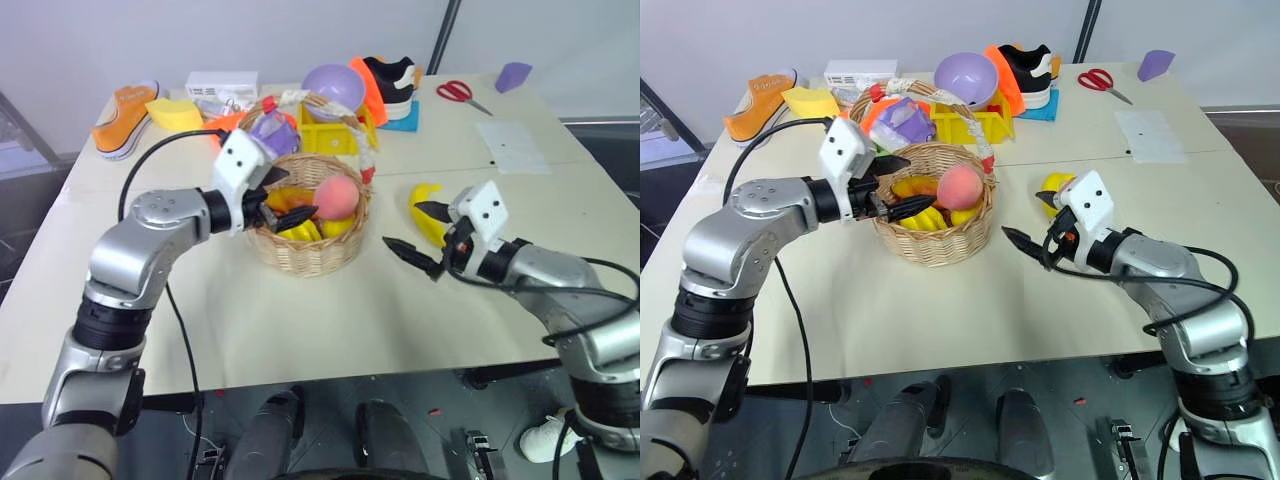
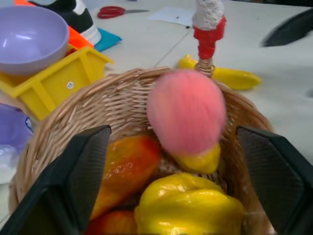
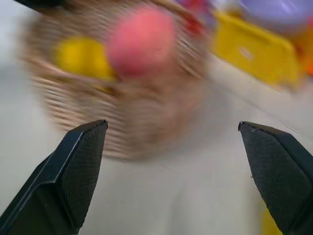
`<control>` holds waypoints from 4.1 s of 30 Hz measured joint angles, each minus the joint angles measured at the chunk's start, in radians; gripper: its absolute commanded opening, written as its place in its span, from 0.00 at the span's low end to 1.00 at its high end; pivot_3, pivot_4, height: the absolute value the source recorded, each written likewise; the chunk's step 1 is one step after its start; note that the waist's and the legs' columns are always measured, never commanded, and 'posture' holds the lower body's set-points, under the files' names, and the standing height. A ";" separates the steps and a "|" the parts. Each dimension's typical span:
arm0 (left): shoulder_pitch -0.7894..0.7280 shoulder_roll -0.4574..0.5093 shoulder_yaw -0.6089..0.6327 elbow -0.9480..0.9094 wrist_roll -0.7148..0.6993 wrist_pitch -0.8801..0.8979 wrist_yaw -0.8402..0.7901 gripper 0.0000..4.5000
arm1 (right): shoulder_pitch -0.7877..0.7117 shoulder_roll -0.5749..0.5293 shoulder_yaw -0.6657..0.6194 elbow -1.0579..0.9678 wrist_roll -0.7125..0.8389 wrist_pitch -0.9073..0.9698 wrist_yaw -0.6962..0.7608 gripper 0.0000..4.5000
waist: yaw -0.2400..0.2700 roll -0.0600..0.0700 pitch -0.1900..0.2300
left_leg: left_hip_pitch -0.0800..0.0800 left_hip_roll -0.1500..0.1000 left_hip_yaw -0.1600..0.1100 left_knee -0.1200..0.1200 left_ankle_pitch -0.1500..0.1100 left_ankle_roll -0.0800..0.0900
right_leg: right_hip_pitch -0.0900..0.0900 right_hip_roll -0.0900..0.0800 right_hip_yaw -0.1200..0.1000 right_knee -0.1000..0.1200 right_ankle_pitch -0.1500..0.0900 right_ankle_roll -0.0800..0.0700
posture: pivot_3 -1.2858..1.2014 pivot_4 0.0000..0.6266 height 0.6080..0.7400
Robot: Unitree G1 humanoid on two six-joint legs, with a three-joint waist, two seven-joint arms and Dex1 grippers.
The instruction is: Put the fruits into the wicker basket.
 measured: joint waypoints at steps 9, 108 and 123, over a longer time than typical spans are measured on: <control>0.164 0.001 0.096 -0.138 -0.191 -0.013 -0.145 0.99 | -0.165 0.152 0.010 0.469 -0.157 -0.040 -0.159 1.00 | -0.002 0.001 0.000 | 0.002 0.000 0.000 -0.001 0.001 -0.001 | 0.001 0.001 0.000 0.001 0.000 0.000 | 0.52 0.24 1.00; 0.297 -0.075 0.132 -0.065 -0.226 -0.182 -0.097 1.00 | -0.106 0.026 -0.414 0.501 -0.236 -0.304 -0.278 0.79 | -0.012 0.006 0.001 | 0.003 0.004 0.002 -0.002 0.002 -0.002 | -0.001 0.002 0.000 0.003 0.002 -0.003 | 0.52 0.24 1.00; 0.557 0.009 0.286 0.144 -0.028 -0.342 -0.010 1.00 | 0.381 -0.025 -0.297 -0.077 0.005 -0.224 0.136 0.79 | -0.018 0.006 0.000 | 0.004 0.005 0.002 -0.003 -0.001 -0.004 | 0.000 0.002 0.001 -0.001 -0.001 -0.007 | 0.52 0.24 1.00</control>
